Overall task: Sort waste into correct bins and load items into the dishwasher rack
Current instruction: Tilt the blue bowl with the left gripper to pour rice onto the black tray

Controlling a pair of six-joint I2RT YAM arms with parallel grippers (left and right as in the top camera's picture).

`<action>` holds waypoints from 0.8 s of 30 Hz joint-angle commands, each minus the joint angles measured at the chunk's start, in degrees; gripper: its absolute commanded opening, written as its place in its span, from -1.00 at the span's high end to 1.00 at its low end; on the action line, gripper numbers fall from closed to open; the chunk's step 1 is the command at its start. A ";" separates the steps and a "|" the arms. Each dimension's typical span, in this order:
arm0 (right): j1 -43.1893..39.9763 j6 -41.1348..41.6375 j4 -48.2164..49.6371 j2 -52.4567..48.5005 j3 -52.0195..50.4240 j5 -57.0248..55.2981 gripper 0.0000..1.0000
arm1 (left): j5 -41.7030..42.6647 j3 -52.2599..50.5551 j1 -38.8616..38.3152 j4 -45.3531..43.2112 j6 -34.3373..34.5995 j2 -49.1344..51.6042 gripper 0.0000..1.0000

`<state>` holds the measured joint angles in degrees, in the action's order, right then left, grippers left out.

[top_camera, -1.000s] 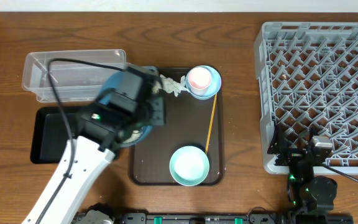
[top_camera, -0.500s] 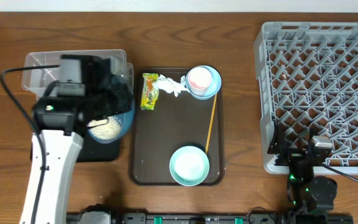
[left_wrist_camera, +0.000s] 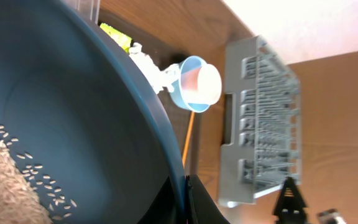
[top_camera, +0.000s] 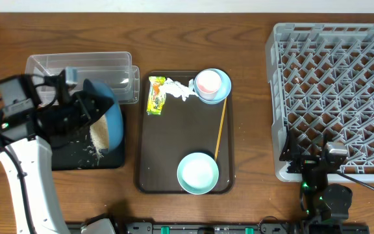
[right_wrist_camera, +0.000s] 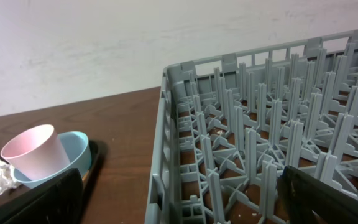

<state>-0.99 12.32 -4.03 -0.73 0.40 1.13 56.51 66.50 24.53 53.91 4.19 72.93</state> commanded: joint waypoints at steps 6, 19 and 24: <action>0.07 -0.81 -0.24 0.39 -0.11 0.20 -0.99 | 15.85 -5.79 10.10 -0.48 -6.16 0.59 0.88; 0.04 -0.81 -0.22 0.39 -0.11 0.20 -0.99 | 27.36 -7.04 14.69 -0.48 -7.58 4.35 0.88; 0.04 -0.81 -0.24 0.39 -0.09 0.20 -0.98 | 31.56 -7.04 16.02 -0.35 -7.54 4.55 0.88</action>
<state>-0.99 12.32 -4.03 -0.73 0.40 1.13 81.76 59.46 39.24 53.56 -1.98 77.38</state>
